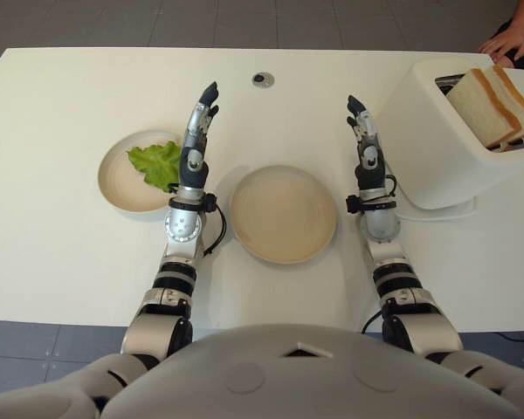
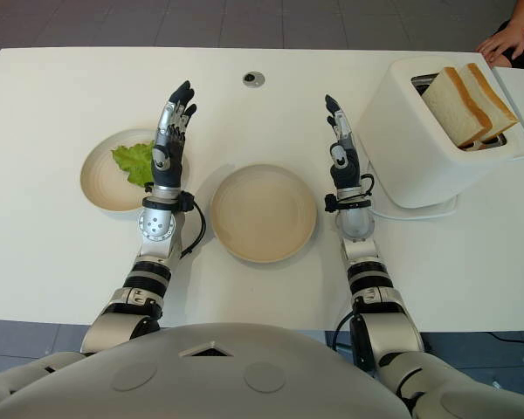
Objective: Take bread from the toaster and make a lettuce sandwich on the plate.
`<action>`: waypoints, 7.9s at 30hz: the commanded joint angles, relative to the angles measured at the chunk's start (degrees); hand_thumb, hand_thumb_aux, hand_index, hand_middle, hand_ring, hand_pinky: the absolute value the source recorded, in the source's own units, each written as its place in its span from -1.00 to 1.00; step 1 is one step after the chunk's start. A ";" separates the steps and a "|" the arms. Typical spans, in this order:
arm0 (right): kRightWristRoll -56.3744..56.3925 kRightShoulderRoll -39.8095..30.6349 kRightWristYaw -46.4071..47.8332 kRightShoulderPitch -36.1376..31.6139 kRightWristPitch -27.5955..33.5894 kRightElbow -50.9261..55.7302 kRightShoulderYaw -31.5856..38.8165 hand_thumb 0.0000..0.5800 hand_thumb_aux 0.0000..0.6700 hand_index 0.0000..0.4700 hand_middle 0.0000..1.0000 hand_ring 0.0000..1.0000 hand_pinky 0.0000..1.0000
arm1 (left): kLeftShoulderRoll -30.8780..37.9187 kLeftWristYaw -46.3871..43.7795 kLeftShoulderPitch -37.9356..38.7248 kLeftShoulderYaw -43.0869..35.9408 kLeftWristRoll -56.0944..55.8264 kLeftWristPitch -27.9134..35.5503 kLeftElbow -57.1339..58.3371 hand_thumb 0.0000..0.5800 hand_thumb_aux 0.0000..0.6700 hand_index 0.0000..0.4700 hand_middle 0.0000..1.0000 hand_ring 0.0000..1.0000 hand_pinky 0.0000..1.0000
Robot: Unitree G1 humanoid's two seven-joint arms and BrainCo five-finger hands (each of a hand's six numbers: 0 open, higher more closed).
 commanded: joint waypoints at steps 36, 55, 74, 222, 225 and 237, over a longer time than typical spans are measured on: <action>-32.98 -37.27 -9.98 13.76 36.65 -13.38 -20.69 -1.00 -1.00 -1.00 -1.00 -1.00 -1.00 | -0.66 1.66 -0.06 -1.77 1.05 1.55 -0.73 -1.00 -1.00 -1.00 -1.00 -1.00 -1.00; -31.69 -45.86 -10.35 8.27 34.79 -7.93 -11.22 -1.00 -1.00 -1.00 -1.00 -1.00 -1.00 | -0.77 1.06 1.71 -2.41 0.96 2.72 -4.04 -1.00 -1.00 -1.00 -1.00 -1.00 -1.00; -31.47 -43.82 -19.33 11.11 33.78 -26.59 -14.30 1.00 1.00 1.00 1.00 1.00 1.00 | -0.49 1.34 2.53 -2.23 0.79 2.90 -5.25 -1.00 -1.00 -1.00 -1.00 -1.00 -1.00; -25.55 -22.35 5.48 16.74 24.47 -36.58 3.85 -0.88 -0.94 -0.94 -1.00 -1.00 -1.00 | 22.02 -21.70 2.05 -28.63 13.07 21.64 -23.02 1.00 1.00 1.00 -1.00 -1.00 -1.00; -25.34 -22.31 5.51 16.87 24.40 -36.75 3.71 -0.91 -0.95 -0.95 -1.00 -1.00 -1.00 | 18.19 -16.00 -1.18 -28.14 18.16 21.02 -17.24 1.00 1.00 1.00 -1.00 -1.00 -1.00; -23.18 -27.11 -0.95 13.39 30.78 -51.59 -22.93 -1.00 -1.00 -1.00 -1.00 -1.00 -1.00 | 17.69 -13.51 -0.35 -30.23 22.36 17.18 -12.43 -1.00 -1.00 -1.00 -1.00 -1.00 -1.00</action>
